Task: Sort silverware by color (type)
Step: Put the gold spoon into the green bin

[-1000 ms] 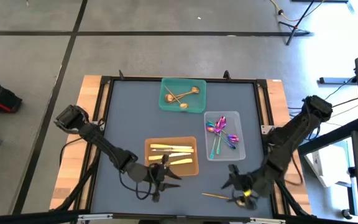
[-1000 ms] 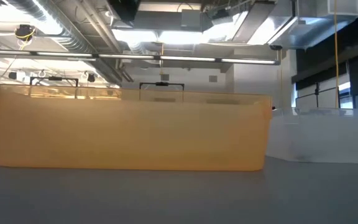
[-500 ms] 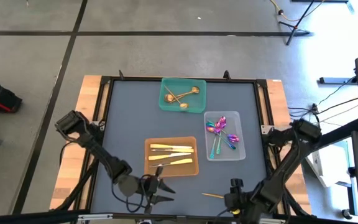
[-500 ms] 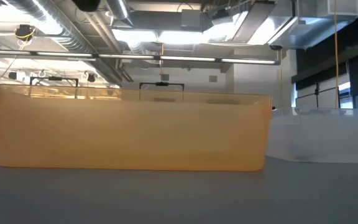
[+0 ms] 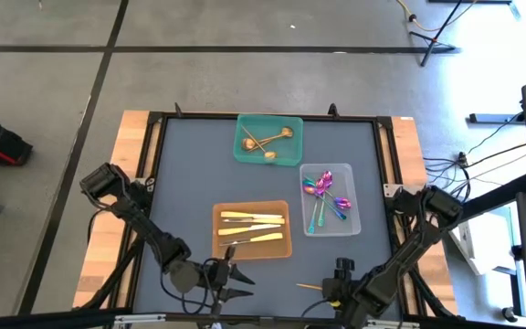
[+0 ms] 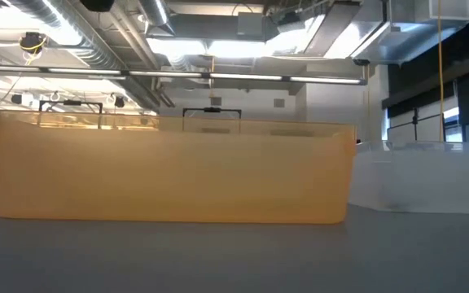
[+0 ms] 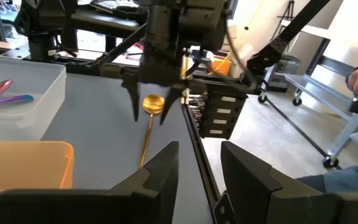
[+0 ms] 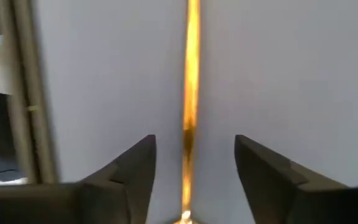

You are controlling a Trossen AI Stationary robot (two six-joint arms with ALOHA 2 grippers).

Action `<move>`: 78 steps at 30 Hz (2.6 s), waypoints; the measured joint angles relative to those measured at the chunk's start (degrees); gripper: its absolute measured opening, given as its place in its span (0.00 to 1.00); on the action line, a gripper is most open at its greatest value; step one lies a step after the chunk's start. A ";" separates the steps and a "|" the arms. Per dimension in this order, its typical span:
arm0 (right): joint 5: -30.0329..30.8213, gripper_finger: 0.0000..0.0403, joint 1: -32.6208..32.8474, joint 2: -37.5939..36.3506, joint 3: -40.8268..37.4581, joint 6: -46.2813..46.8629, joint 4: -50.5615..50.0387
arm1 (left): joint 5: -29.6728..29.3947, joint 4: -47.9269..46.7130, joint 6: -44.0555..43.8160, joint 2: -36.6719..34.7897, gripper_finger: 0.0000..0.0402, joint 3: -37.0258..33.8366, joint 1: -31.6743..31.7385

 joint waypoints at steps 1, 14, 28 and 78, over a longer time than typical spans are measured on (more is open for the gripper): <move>-0.01 0.49 -0.20 0.43 0.00 -0.18 -0.15 | 0.00 0.01 0.00 -0.01 0.29 0.00 -0.01; -0.42 0.03 -1.08 1.83 -0.41 -5.33 0.99 | -0.07 -0.07 -0.02 -0.02 0.29 0.00 0.02; -1.03 0.03 -1.82 1.41 -3.94 -10.40 4.81 | -0.14 -0.09 0.24 -0.02 0.29 0.00 0.07; -9.89 0.01 -72.96 -20.50 -1.57 -90.55 23.21 | -5.25 -39.95 8.02 -14.86 0.28 0.00 29.43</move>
